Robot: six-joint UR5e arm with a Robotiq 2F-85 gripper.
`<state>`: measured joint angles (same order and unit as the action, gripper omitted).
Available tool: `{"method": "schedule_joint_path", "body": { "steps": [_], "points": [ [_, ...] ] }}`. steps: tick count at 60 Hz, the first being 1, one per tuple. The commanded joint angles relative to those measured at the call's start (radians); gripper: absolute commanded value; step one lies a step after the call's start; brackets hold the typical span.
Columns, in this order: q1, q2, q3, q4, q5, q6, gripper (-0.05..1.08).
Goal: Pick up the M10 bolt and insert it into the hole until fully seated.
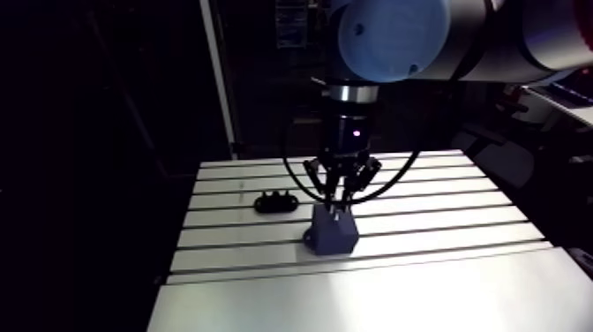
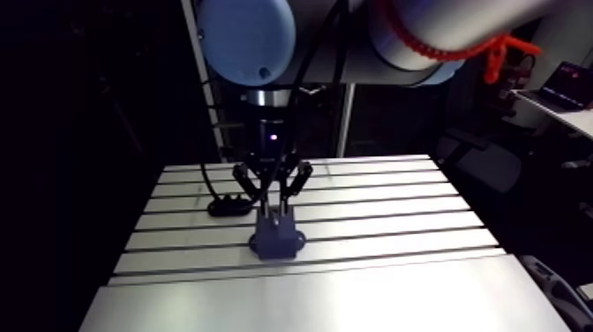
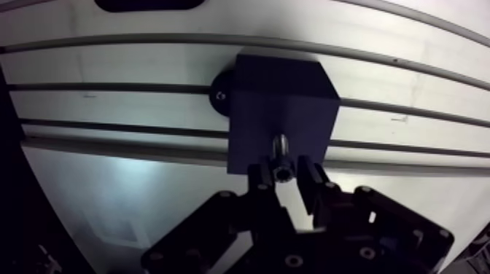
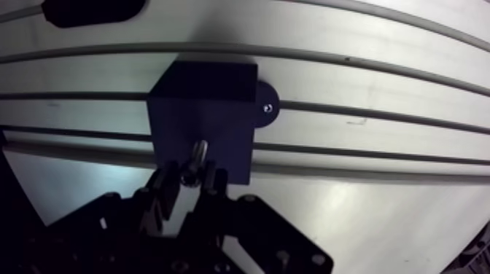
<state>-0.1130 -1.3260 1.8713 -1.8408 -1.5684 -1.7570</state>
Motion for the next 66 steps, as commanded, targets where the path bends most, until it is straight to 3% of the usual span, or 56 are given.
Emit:
{"method": "schedule_joint_path", "body": {
  "steps": [1, 42, 51, 66],
  "points": [
    [-0.001, -0.006, 0.007, -0.009, 0.000, -0.009, 0.00],
    [-0.002, -0.016, 0.000, -0.022, 0.018, -0.007, 0.00],
    [-0.002, -0.045, -0.046, 0.005, 0.013, 0.001, 0.00],
    [-0.001, -0.087, -0.195, 0.173, 0.008, 0.001, 0.00]
  ]
}}
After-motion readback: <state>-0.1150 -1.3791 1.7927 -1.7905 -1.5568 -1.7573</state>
